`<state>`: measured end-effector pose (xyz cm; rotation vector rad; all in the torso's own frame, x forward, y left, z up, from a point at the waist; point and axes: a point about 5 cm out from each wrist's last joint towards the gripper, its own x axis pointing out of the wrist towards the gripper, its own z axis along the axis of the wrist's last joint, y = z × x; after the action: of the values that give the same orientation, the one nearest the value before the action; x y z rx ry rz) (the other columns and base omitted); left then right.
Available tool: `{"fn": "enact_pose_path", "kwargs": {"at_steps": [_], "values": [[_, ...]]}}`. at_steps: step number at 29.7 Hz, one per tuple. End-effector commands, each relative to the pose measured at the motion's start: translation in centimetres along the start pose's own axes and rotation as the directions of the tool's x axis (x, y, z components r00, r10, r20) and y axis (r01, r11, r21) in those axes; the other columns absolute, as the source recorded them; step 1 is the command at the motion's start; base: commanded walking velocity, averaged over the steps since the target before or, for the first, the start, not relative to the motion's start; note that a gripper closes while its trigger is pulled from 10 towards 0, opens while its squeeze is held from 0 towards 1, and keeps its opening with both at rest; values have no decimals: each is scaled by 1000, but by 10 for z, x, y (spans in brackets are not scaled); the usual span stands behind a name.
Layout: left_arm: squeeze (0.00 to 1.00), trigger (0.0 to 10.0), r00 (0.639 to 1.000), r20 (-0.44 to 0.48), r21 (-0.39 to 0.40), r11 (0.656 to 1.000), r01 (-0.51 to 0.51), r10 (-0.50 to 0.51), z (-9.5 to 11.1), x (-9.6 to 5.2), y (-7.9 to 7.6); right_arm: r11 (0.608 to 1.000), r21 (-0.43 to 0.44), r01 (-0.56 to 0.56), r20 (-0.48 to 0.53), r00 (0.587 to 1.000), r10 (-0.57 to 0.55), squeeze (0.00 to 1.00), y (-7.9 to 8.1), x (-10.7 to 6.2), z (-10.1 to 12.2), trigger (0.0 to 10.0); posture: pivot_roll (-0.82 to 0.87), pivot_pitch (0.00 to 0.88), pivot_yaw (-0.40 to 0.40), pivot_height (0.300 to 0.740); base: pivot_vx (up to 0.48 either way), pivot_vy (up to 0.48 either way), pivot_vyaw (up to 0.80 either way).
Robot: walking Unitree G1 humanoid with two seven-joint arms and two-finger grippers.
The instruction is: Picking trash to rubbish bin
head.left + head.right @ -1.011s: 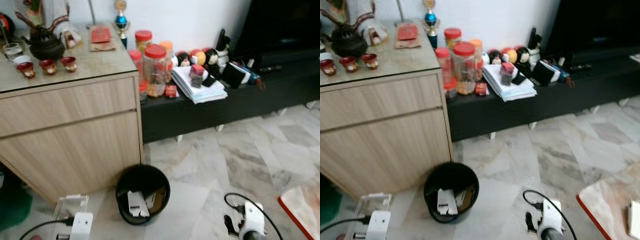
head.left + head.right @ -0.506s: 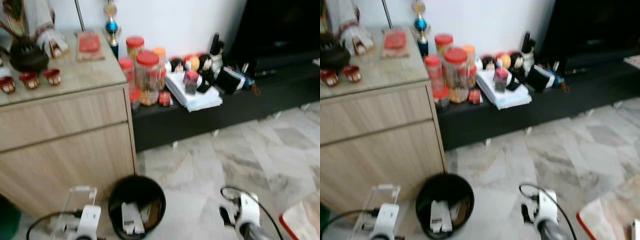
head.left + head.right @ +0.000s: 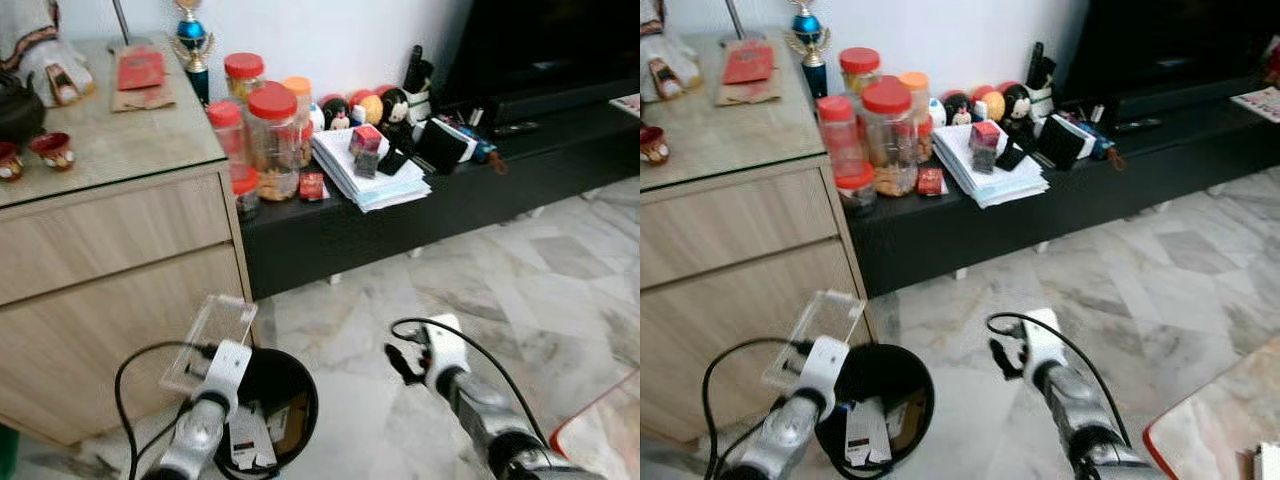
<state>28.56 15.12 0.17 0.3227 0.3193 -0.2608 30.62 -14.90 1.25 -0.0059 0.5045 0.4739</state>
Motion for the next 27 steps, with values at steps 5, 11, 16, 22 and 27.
{"fn": "enact_pose_path", "kwargs": {"at_steps": [5, 11, 16, 22, 27], "values": [[0, 10000, 991, 40, -21, 991, 130, -129, 20, 12, -11, 988, -91, -121, 82, 988, 128, 0, 15, 12, 37, 10000, 43, 90, -60, 740, 0, 0, 0], [0, 10000, 977, 39, -23, 978, 209, -208, 27, 16, -12, 964, -163, -208, 168, 957, 235, 0, 28, 17, 70, 10000, 36, 84, -60, 740, 0, 0, 0], [0, 10000, 977, 38, -16, 978, 210, -209, 27, 16, -11, 960, -175, -217, 174, 953, 247, 0, 29, 17, 72, 10000, 36, 84, -60, 740, 0, 0, 0], [1000, 10000, 980, 36, -19, 980, 197, -197, 27, 16, -2, 957, -176, -229, 198, 944, 263, 0, 31, 16, 79, 10000, 33, 79, -66, 740, 0, 0, 0], [1000, 10000, 980, 36, -22, 981, 195, -194, 27, 16, -1, 955, -183, -235, 203, 941, 270, 0, 32, 16, 81, 10000, 33, 79, -67, 740, 0, 0, 0]]}}
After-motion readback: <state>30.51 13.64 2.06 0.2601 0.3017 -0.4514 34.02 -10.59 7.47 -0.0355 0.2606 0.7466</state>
